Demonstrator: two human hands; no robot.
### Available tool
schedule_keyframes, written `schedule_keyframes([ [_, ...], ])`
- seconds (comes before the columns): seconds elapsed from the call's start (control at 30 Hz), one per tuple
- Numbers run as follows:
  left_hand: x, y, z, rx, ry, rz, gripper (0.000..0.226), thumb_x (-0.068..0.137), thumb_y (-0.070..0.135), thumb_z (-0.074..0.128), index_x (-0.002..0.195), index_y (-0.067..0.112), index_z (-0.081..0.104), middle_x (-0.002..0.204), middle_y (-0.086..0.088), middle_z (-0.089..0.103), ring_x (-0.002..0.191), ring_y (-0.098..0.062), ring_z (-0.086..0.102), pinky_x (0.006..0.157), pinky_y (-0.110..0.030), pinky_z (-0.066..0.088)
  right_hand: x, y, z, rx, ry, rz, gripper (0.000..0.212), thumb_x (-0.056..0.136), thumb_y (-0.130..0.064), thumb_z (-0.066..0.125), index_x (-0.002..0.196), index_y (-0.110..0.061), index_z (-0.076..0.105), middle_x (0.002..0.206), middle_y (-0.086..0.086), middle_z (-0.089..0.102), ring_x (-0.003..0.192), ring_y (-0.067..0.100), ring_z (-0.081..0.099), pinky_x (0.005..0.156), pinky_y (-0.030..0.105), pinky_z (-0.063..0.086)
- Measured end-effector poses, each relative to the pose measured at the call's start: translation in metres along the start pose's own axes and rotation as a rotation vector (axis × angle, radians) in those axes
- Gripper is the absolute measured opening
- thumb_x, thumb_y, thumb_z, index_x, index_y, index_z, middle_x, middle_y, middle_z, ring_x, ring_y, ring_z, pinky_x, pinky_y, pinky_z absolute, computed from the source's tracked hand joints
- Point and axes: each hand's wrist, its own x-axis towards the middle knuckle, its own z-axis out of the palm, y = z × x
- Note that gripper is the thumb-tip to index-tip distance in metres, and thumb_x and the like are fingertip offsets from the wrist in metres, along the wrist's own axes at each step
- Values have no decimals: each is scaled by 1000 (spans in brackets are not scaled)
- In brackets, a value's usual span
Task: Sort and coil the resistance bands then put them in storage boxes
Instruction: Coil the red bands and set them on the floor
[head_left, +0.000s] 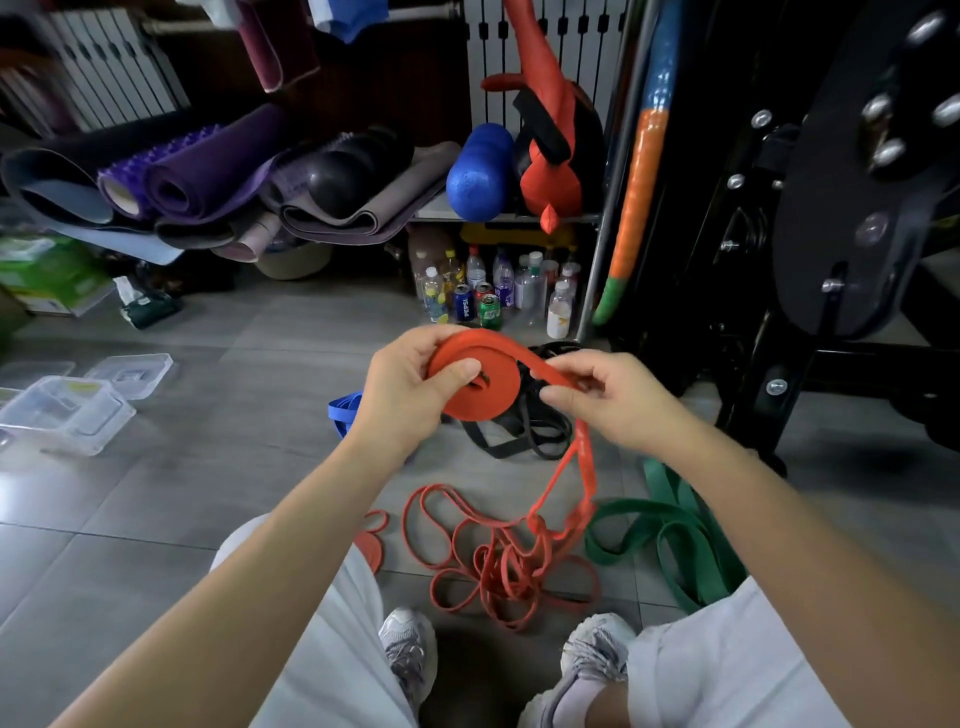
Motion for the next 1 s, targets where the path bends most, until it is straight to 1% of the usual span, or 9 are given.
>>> schedule_keyframes([
  [0.07, -2, 1, 1, -36, -47, -18, 33, 83, -2, 66, 92, 29, 61, 91, 6, 69, 81, -3, 67, 72, -14, 52, -4, 4, 6, 77, -14, 35, 30, 85, -15, 67, 87, -44, 62, 85, 6, 69, 74, 19, 60, 80, 40, 52],
  [0.13, -4, 1, 2, -34, -93, -27, 32, 81, -2, 67, 92, 27, 62, 87, 10, 69, 78, -1, 67, 72, -15, 52, -7, 3, 10, 213, -34, 45, 26, 79, -15, 72, 90, -37, 65, 84, 0, 71, 75, 13, 64, 76, 33, 55],
  [0.2, -7, 0, 4, 60, -144, 1, 33, 80, 0, 69, 91, 30, 62, 88, 10, 69, 81, -5, 67, 77, -21, 54, -8, 1, 14, 271, -30, 33, 27, 70, -22, 76, 92, -34, 65, 85, -7, 71, 77, 12, 68, 76, 27, 57],
  [0.33, -12, -2, 8, 195, -192, 46, 36, 80, 5, 71, 88, 39, 61, 89, 14, 67, 83, -4, 66, 80, -22, 54, -6, 1, 15, 217, 102, 31, 22, 73, -14, 78, 82, -31, 69, 82, 1, 72, 79, 26, 69, 77, 35, 58],
  [0.47, -14, -4, 8, 219, -176, 39, 33, 81, 9, 71, 89, 40, 60, 91, 15, 67, 85, -2, 65, 79, -20, 54, -9, 2, 11, 185, 116, 10, 23, 74, -17, 77, 82, -37, 68, 79, -6, 71, 78, 20, 69, 75, 31, 58],
  [0.6, -18, -5, 13, 79, -108, 0, 29, 82, 4, 68, 92, 32, 62, 93, 6, 70, 87, -9, 67, 78, -23, 55, -16, 5, 19, 332, 93, 62, 23, 70, -12, 76, 85, -28, 68, 77, -10, 70, 72, 11, 68, 69, 21, 57],
  [0.73, -23, -9, 22, -168, -58, -124, 25, 83, 0, 65, 94, 22, 63, 88, 5, 72, 83, -11, 68, 75, -24, 55, -25, 14, 27, 455, 113, 97, 23, 62, -20, 74, 84, -26, 69, 73, -9, 72, 69, 8, 69, 67, 21, 57],
  [0.9, -25, -11, 22, -207, -158, -155, 14, 83, 11, 64, 93, 21, 66, 82, 2, 74, 80, -14, 70, 71, -24, 55, -32, 23, 30, 478, 115, 101, 21, 70, -5, 73, 83, -22, 70, 73, -6, 73, 70, 8, 69, 68, 19, 56],
  [1.0, -25, -12, 19, -222, -148, -167, 13, 85, 11, 62, 90, 21, 67, 79, 3, 74, 77, -13, 71, 69, -23, 55, -32, 23, 31, 466, 101, 109, 21, 71, -5, 73, 83, -22, 70, 76, -4, 73, 72, 12, 69, 70, 24, 58],
])
